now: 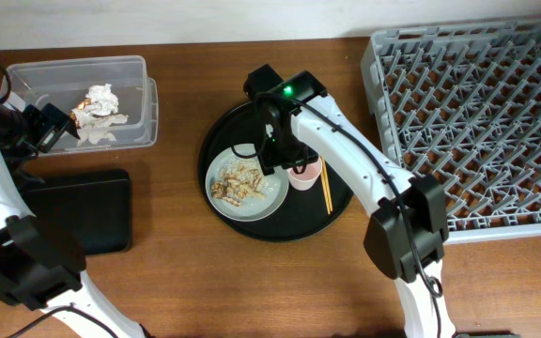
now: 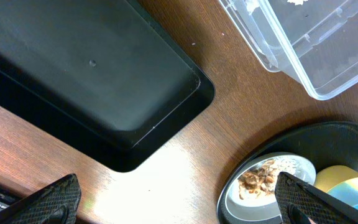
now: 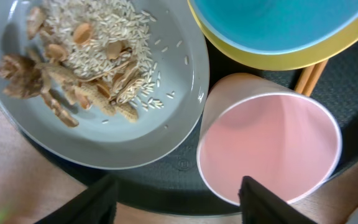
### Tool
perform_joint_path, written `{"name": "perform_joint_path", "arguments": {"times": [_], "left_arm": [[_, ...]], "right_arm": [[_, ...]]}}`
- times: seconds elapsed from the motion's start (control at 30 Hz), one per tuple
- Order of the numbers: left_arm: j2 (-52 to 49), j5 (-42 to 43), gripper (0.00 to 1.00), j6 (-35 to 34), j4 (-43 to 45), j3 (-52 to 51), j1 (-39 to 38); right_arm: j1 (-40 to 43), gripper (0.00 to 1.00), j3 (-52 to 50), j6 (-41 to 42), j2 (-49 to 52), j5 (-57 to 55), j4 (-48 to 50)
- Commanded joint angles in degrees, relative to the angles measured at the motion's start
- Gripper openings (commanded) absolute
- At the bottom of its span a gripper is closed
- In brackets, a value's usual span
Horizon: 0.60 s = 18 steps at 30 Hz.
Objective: Sort waste into correct bins and load items into the dishwasher rack
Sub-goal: 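Reach the right gripper over the pink cup on the tray, then grasp the pink cup with the right gripper and lift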
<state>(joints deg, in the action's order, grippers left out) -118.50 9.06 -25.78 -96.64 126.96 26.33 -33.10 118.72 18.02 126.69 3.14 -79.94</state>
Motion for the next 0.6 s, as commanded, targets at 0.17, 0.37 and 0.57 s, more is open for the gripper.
{"name": "perform_joint_path", "arguments": {"times": [0.17,0.37,0.57], "left_arm": [[2.08,0.17,0.99,-0.44,-0.07,-0.24,0.11],[2.08,0.17,0.99,-0.44,-0.07,-0.24,0.11],[2.08,0.15,0.99,-0.44,-0.07,-0.24,0.11]], "right_arm": [[-0.26,0.55,-2.25,0.94,2.32,0.70,2.14],[-0.26,0.27,-5.25,0.96,2.29,0.72,5.03],[-0.24,0.04,-5.22,0.96,1.77,0.70,4.63]]}}
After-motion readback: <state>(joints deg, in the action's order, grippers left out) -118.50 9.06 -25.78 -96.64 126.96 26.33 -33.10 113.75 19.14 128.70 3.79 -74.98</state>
